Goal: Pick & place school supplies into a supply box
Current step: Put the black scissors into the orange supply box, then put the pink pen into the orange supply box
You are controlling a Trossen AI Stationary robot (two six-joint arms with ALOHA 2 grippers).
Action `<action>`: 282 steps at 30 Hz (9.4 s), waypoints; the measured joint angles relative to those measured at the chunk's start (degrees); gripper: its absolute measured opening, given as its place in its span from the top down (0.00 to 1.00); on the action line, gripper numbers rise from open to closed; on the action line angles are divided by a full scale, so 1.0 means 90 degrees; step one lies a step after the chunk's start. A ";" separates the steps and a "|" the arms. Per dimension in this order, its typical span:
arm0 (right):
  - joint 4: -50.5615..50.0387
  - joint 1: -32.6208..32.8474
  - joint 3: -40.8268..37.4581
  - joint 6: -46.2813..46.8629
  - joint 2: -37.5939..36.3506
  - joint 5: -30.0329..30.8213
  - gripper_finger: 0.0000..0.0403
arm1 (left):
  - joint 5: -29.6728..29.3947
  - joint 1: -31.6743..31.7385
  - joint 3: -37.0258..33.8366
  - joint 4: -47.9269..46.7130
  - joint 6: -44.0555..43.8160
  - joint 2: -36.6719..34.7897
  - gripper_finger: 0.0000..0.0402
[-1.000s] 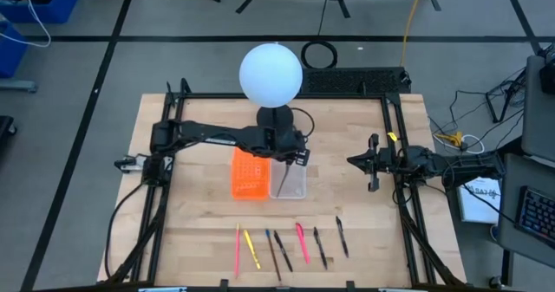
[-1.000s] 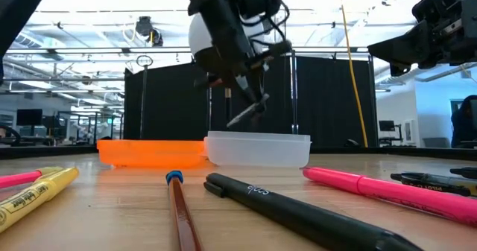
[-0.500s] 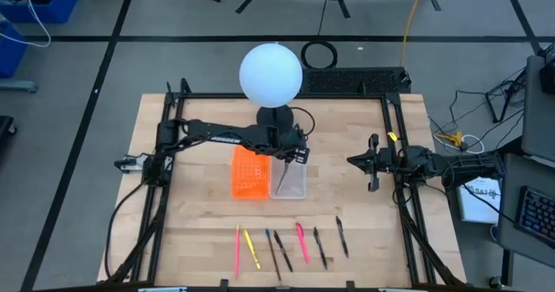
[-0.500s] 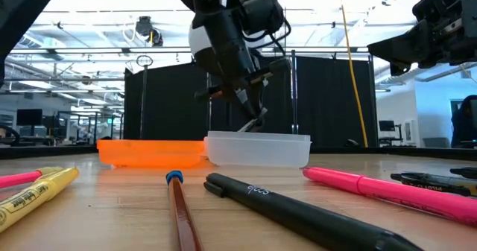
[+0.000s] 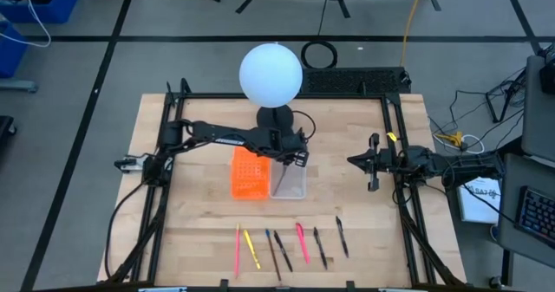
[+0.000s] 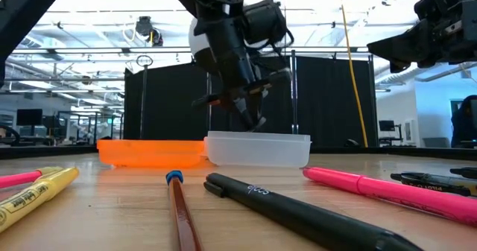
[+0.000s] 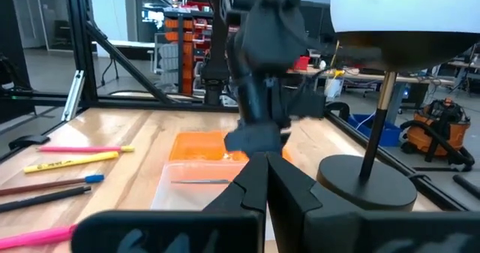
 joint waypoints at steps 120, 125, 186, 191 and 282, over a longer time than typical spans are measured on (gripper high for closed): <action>0.2033 0.0000 0.0000 0.0117 0.0994 -0.0160 1.00 | -0.1611 -0.2368 -1.0107 0.8355 0.8853 -1.0853 0.91; 0.2508 0.0380 0.0377 0.0740 0.2160 -0.0228 1.00 | -0.1623 -0.2368 -1.0107 0.8247 0.8793 -1.0853 0.91; -0.5653 0.3006 1.0482 0.8798 1.2539 -0.0841 0.66 | -0.3051 -0.2368 -1.0107 0.7568 0.8246 -1.0853 0.91; -0.5842 0.2990 1.0479 0.9030 1.2539 -0.0867 0.61 | -0.3053 -0.2368 -1.0107 0.7554 0.8246 -1.0852 0.91; -0.3796 0.2271 0.7533 0.8860 1.1789 -0.0532 0.93 | -0.3103 -0.2368 -1.0107 0.7275 0.8617 -1.0852 0.91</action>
